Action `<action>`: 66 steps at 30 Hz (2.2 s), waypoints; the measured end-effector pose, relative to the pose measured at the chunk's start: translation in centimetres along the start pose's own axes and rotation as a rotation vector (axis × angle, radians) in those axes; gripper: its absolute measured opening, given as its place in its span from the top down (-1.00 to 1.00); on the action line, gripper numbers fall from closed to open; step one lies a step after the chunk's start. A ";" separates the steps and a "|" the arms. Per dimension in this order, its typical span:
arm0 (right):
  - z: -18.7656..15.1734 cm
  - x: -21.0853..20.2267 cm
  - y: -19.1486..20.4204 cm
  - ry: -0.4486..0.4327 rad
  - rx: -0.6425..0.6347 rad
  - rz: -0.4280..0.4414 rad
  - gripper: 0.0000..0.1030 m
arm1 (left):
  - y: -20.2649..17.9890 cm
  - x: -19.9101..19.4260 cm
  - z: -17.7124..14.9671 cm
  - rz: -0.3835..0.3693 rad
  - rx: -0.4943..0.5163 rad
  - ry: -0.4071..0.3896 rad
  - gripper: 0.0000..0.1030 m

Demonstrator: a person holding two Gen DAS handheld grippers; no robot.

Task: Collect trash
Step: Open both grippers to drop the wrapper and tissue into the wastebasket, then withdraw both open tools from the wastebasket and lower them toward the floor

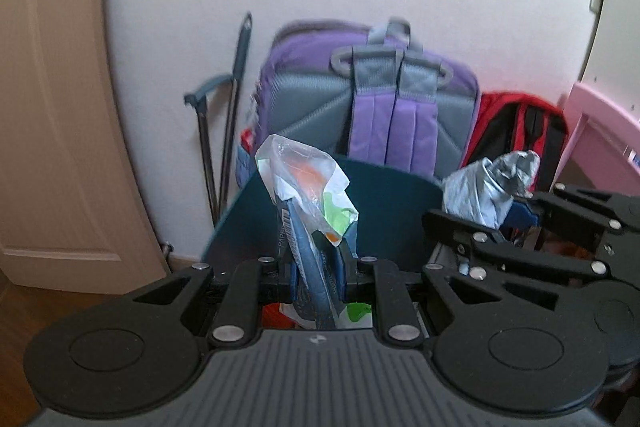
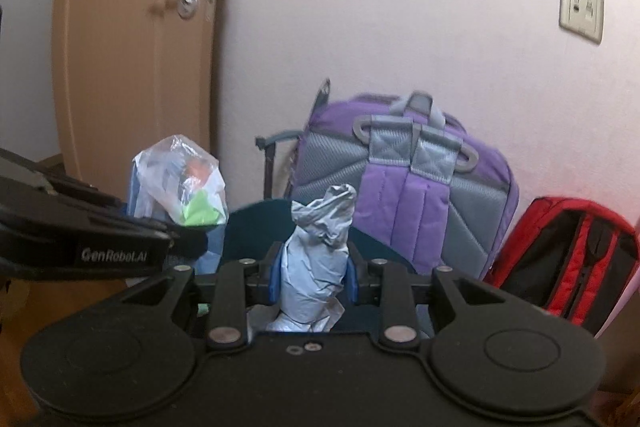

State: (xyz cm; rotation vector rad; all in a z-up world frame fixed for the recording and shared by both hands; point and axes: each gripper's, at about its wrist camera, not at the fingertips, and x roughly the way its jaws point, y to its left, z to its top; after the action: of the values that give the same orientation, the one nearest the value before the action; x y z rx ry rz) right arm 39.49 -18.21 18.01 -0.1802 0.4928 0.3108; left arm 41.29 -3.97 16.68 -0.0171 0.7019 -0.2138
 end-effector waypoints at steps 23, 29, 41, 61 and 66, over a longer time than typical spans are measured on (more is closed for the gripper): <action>-3.9 9.4 -1.5 0.200 -0.083 -0.005 0.36 | -0.1 10.1 -1.6 -0.014 0.036 0.208 0.64; -4.1 9.8 -2.2 0.197 -0.067 -0.013 0.05 | 0.3 10.3 -1.8 0.004 0.013 0.223 0.40; -3.3 6.8 -3.2 0.160 0.003 -0.023 0.03 | 0.1 6.6 -1.7 0.005 0.001 0.159 -0.39; -2.9 -5.5 0.4 0.124 -0.003 0.102 0.02 | 1.0 -6.8 -4.5 -0.012 -0.043 0.062 -0.55; -3.6 -7.7 2.0 0.121 0.003 0.160 0.01 | 2.0 -9.9 -6.8 -0.005 -0.057 0.050 -0.63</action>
State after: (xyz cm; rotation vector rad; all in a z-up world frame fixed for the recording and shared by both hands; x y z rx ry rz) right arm 30.83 -19.17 18.49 -0.1576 0.6288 0.4574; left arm 29.96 0.40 17.67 -0.0683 0.7577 -0.2000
